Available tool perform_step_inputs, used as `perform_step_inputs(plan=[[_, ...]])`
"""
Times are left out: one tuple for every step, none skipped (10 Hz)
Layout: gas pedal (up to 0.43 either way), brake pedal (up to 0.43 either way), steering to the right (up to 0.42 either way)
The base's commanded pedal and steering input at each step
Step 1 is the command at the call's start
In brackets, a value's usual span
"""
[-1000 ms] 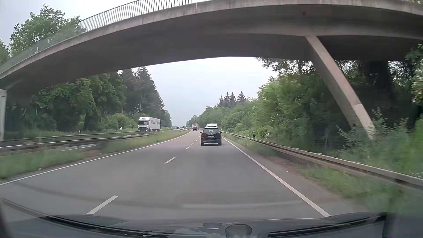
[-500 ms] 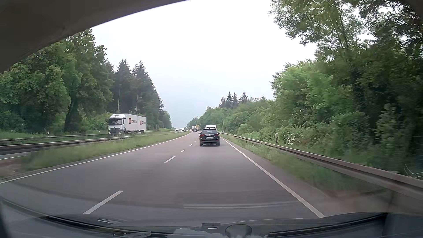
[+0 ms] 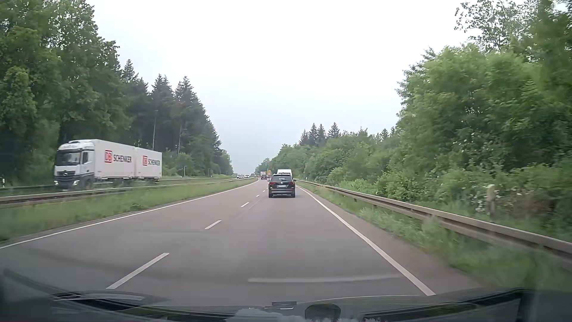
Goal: Follow the waypoints while adhering to traffic rules and regulations
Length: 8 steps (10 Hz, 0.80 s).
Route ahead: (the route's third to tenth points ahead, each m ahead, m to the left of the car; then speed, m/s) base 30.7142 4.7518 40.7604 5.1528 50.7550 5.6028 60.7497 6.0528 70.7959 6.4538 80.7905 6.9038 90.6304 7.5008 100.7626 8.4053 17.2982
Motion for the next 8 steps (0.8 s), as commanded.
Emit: perform_step_inputs(plan=[[0.197, 0.0, -0.004], [0.209, 0.0, -0.004], [0.209, 0.0, -0.005], [0.209, 0.0, -0.005], [0.209, 0.0, -0.005], [0.22, 0.0, -0.005], [0.22, 0.0, -0.005], [0.22, 0.0, -0.005]])
